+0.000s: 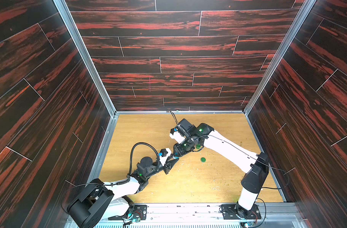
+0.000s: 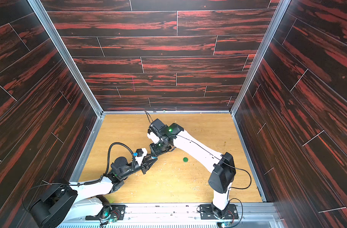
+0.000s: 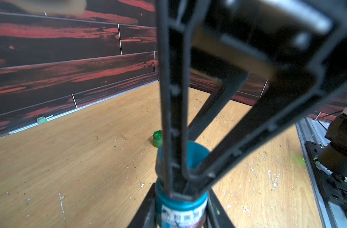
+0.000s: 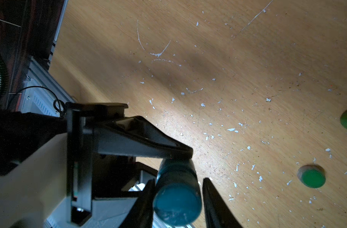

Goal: Close the paint jar lid
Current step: Close the lid on the paint jar.

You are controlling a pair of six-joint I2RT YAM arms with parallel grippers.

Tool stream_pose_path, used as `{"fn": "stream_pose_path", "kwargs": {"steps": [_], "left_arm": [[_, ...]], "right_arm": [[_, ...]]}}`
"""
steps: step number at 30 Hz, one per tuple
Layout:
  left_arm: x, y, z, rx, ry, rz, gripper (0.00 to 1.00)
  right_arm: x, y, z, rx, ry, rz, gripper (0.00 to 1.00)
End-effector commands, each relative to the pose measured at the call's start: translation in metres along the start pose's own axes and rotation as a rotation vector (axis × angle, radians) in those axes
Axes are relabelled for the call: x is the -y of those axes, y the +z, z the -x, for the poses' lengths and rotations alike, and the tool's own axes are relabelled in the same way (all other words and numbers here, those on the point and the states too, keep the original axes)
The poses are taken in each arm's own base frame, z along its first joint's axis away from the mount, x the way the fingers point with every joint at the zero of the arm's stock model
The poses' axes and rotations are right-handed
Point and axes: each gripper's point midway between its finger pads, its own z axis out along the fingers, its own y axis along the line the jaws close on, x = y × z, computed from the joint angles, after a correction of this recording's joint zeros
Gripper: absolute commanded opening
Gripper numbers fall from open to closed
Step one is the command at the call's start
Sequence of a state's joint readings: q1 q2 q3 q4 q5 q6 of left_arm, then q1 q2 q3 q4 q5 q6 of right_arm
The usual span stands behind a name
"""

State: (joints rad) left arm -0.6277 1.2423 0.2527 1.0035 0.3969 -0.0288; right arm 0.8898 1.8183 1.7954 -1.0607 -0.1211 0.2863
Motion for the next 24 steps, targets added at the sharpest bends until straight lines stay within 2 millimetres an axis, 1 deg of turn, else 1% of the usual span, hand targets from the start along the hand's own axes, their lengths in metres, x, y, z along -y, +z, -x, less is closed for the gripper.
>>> {"fn": "stream_pose_path", "kwargs": {"steps": [1,6,8,12,15,17,21,24], "left_arm": [[0.002,-0.001,0.025,0.077,0.046,-0.007,0.27],[0.002,-0.001,0.023,0.073,0.047,-0.005,0.27],[0.002,0.000,0.023,0.073,0.045,-0.003,0.27],[0.001,0.000,0.022,0.072,0.043,-0.002,0.27],[0.001,0.000,0.021,0.070,0.040,0.000,0.27],[0.001,0.000,0.021,0.069,0.039,0.002,0.27],[0.000,0.000,0.021,0.069,0.040,0.005,0.27],[0.000,0.000,0.020,0.069,0.039,0.006,0.27]], "right_arm": [[0.003,0.002,0.003,-0.006,0.010,-0.001,0.45],[0.004,-0.002,0.006,0.006,0.018,0.003,0.52],[0.002,-0.005,0.007,0.016,0.016,0.011,0.54],[-0.005,-0.015,0.009,0.039,0.010,0.041,0.60],[-0.009,-0.021,0.010,0.054,0.005,0.057,0.63],[-0.011,-0.025,0.011,0.065,0.001,0.061,0.67],[-0.015,-0.032,0.012,0.085,-0.005,0.080,0.71],[-0.012,-0.040,0.015,0.110,0.007,0.068,0.74]]}}
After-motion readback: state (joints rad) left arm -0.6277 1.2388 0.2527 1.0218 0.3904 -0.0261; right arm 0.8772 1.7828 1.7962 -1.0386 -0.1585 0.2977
